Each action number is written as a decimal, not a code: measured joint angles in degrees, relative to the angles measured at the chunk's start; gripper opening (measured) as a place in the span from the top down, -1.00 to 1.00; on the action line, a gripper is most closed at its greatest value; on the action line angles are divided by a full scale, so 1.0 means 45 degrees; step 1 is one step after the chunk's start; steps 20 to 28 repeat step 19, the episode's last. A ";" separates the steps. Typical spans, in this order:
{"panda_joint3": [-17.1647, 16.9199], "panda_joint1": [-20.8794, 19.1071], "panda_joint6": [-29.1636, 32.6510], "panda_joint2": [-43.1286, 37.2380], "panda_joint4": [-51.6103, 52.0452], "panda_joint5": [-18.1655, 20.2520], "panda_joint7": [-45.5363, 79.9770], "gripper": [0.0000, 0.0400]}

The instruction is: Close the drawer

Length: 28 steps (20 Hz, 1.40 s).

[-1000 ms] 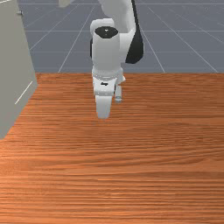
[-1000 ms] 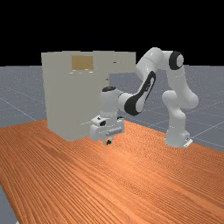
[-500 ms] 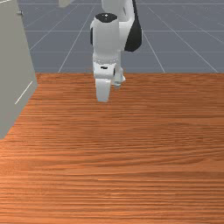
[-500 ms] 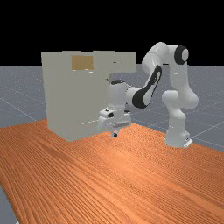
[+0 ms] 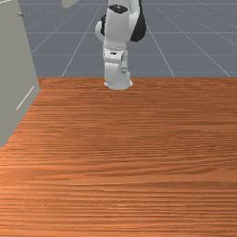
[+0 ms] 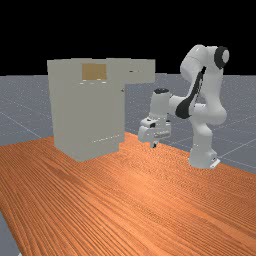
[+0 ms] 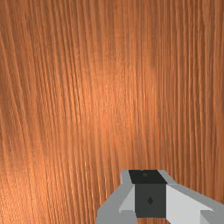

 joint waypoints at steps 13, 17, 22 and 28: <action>-0.1521 -0.0351 -0.3915 -0.1349 0.2106 0.0668 -0.4001 1.00; -0.3213 -0.0771 -0.3686 -0.0188 0.3391 0.0466 -0.8311 1.00; -0.4478 -0.1670 -0.3778 0.2009 0.5731 0.1403 -1.2120 1.00; -0.4478 -0.1670 -0.3778 0.2009 0.5731 0.1403 -1.2120 1.00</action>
